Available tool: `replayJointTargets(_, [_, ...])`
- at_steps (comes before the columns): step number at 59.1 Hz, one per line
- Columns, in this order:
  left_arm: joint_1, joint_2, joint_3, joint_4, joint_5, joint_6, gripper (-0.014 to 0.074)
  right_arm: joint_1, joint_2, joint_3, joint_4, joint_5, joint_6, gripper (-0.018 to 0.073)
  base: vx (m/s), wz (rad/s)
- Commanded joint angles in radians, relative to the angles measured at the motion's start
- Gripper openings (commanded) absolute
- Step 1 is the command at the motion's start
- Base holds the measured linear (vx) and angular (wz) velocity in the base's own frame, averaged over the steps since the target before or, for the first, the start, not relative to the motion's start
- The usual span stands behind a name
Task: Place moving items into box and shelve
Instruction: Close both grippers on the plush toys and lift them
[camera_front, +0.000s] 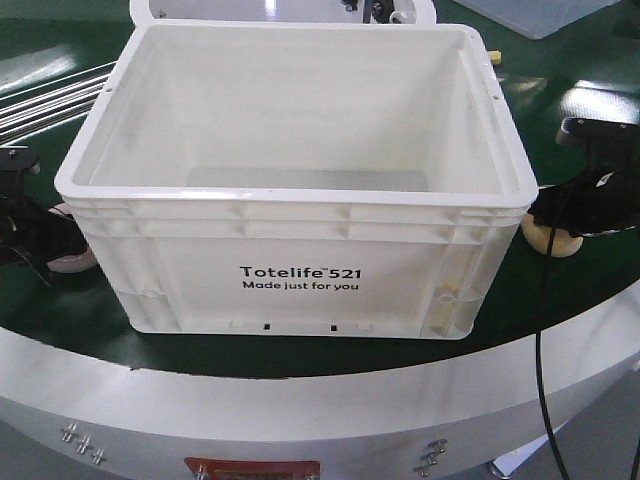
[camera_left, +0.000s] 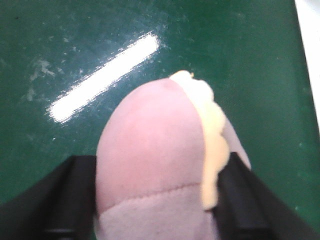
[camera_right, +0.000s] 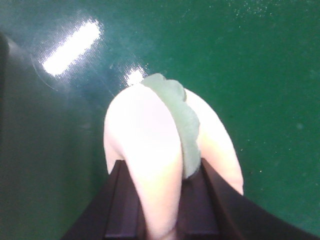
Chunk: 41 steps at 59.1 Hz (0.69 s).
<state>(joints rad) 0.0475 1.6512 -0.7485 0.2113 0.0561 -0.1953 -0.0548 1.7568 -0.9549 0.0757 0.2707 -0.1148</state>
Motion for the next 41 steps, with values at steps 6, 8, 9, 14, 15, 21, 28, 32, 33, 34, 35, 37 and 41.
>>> replayJointTargets(6, [-0.002, -0.015, -0.02, -0.032, 0.002, 0.0, 0.0143, -0.003, -0.03, -0.021, 0.004, -0.038, -0.008, -0.0015, 0.0, 0.0])
replayJointTargets(8, [-0.002, -0.015, -0.02, -0.032, 0.002, 0.002, 0.0069, -0.003, -0.03, -0.021, 0.004, -0.038, -0.008, -0.0015, 0.0, 0.0])
replayJointTargets(9, [-0.002, -0.015, -0.02, -0.032, 0.002, 0.002, 0.0032, -0.003, -0.03, -0.021, 0.004, -0.038, -0.008, -0.0015, 0.0, 0.0])
replayJointTargets(14, [-0.002, -0.015, -0.02, -0.031, -0.001, 0.006, -0.0025, -0.003, -0.03, -0.021, 0.004, -0.038, -0.008, -0.0015, 0.0, 0.0])
replayJointTargets(15, [-0.002, -0.015, -0.02, -0.031, -0.003, 0.006, -0.0025, -0.003, -0.03, -0.021, 0.004, -0.038, -0.008, -0.0015, 0.0, 0.0])
replayJointTargets(21, [-0.002, -0.015, -0.021, -0.031, -0.028, 0.006, -0.0025, -0.003, -0.03, -0.021, 0.004, -0.045, -0.008, -0.0015, 0.0, 0.0])
replayJointTargets(28, [-0.002, -0.026, -0.021, -0.032, -0.069, 0.006, -0.0024, -0.003, -0.031, -0.021, 0.004, -0.053, -0.009, -0.0015, 0.0, 0.0])
replayJointTargets(32, [-0.002, -0.042, -0.021, -0.032, -0.092, 0.006, -0.0024, -0.003, -0.035, -0.021, 0.004, -0.054, -0.012, -0.0015, 0.0, 0.0])
replayJointTargets(33, [-0.002, -0.046, -0.021, -0.032, -0.095, 0.006, -0.0024, -0.003, -0.038, -0.021, 0.003, -0.054, -0.014, -0.0015, 0.0, 0.0])
replayJointTargets(34, [-0.002, -0.05, -0.021, -0.032, -0.1, 0.006, -0.0024, -0.003, -0.038, -0.021, 0.003, -0.054, -0.017, -0.0015, 0.0, 0.0])
replayJointTargets(35, [-0.002, -0.056, -0.021, -0.032, -0.106, 0.006, -0.0024, -0.003, -0.042, -0.021, 0.003, -0.055, -0.019, -0.0015, 0.0, 0.0])
replayJointTargets(37, [-0.002, -0.066, -0.021, -0.032, -0.116, 0.006, -0.0024, -0.003, -0.047, -0.021, 0.003, -0.056, -0.022, -0.0015, 0.0, 0.0])
replayJointTargets(41, [-0.002, -0.086, -0.021, -0.032, -0.139, 0.006, -0.0022, -0.003, -0.06, -0.021, 0.003, -0.057, -0.028, -0.0015, 0.0, 0.0])
